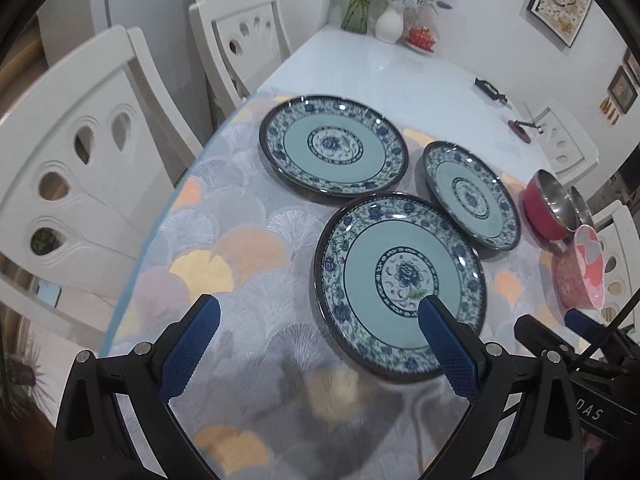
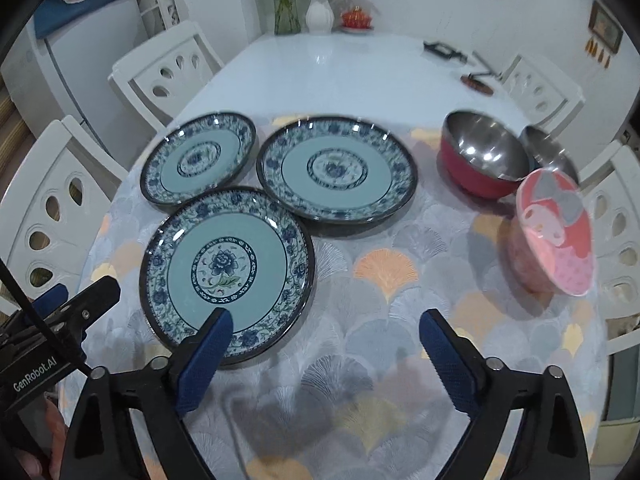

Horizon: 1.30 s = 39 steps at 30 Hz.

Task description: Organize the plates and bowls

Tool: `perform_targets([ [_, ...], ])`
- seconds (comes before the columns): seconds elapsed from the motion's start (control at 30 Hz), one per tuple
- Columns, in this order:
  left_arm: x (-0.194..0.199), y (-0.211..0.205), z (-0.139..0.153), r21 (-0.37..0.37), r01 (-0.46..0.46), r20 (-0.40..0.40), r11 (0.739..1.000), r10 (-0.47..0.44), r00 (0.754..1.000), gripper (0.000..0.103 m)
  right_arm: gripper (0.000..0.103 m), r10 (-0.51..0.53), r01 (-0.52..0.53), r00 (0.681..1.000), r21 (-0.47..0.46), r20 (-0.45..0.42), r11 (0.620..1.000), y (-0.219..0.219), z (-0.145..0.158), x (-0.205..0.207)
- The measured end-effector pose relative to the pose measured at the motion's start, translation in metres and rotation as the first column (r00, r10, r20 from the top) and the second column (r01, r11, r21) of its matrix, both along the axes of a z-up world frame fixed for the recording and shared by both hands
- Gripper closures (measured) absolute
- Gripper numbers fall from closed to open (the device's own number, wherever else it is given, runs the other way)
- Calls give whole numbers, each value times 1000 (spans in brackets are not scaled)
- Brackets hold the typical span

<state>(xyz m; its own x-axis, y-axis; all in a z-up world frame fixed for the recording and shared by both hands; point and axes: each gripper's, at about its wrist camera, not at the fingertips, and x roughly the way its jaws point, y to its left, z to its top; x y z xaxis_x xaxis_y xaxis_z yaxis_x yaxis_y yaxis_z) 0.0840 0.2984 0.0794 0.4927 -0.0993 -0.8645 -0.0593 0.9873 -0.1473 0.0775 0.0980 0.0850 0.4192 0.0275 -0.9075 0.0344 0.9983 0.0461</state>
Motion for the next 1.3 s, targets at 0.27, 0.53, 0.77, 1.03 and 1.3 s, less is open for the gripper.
perform_targets([
  [0.27,25,-2,-30,5,11,-85,1000,-10,996,10,22,9,-4,994,47,-108,999,-5,-40,30],
  [0.53,38,2,-48,-17,3,-112,1000,-5,994,10,27,34,-28,989,49,-144,998,-3,-64,48],
  [0.77,47,-1,-54,-18,21,-123,1000,-23,992,24,40,35,-27,989,60,-141,998,-5,-71,60],
  [1.03,50,-6,-53,-28,77,-83,997,-79,993,61,49,75,-63,990,104,-116,993,-1,-71,68],
  [1.3,42,-13,-51,-63,96,-83,993,-101,991,72,60,164,-152,981,115,-102,982,14,-69,62],
])
